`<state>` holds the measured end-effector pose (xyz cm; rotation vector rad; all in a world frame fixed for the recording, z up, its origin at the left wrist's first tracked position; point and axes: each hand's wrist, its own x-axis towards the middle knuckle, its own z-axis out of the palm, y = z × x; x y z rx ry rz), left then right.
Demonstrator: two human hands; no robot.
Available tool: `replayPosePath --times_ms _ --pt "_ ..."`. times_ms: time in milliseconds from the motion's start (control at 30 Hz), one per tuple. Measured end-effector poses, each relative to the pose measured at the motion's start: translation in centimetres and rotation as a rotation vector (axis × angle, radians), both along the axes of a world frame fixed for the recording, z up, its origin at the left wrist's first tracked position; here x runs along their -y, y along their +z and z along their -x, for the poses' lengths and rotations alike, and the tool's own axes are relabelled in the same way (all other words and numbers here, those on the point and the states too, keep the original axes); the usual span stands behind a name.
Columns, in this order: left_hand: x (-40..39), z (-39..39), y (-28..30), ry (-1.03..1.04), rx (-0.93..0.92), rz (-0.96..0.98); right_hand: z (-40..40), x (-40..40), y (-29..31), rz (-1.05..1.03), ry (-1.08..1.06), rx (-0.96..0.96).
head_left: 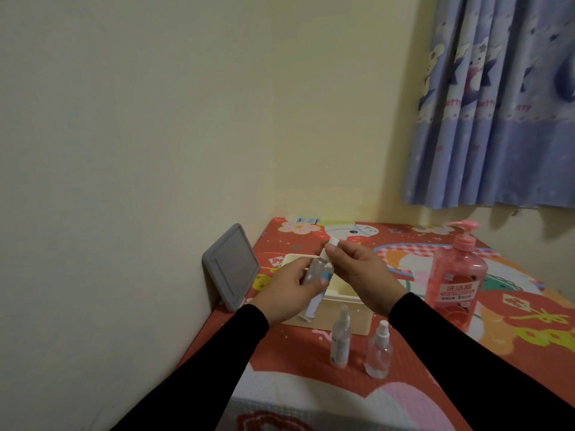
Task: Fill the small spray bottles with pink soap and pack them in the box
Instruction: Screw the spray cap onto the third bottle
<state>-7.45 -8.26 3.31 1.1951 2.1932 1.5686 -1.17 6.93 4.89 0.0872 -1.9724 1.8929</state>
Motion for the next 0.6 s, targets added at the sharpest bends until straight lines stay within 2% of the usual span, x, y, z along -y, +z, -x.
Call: replayPosePath --times_ms 100,200,400,600 --pt "0.4 0.1 0.6 -0.135 0.173 -0.061 0.1 -0.3 0.6 0.056 0.075 0.036" --pt "0.4 0.1 0.7 -0.193 0.233 -0.078 0.3 -0.4 0.9 0.024 0.076 0.046" --pt "-0.1 -0.3 0.4 -0.119 0.121 -0.069 0.3 -0.4 0.6 -0.055 -0.012 0.022" --pt "-0.8 -0.8 -0.1 0.048 -0.108 -0.002 0.4 -0.3 0.2 -0.072 -0.093 -0.001"
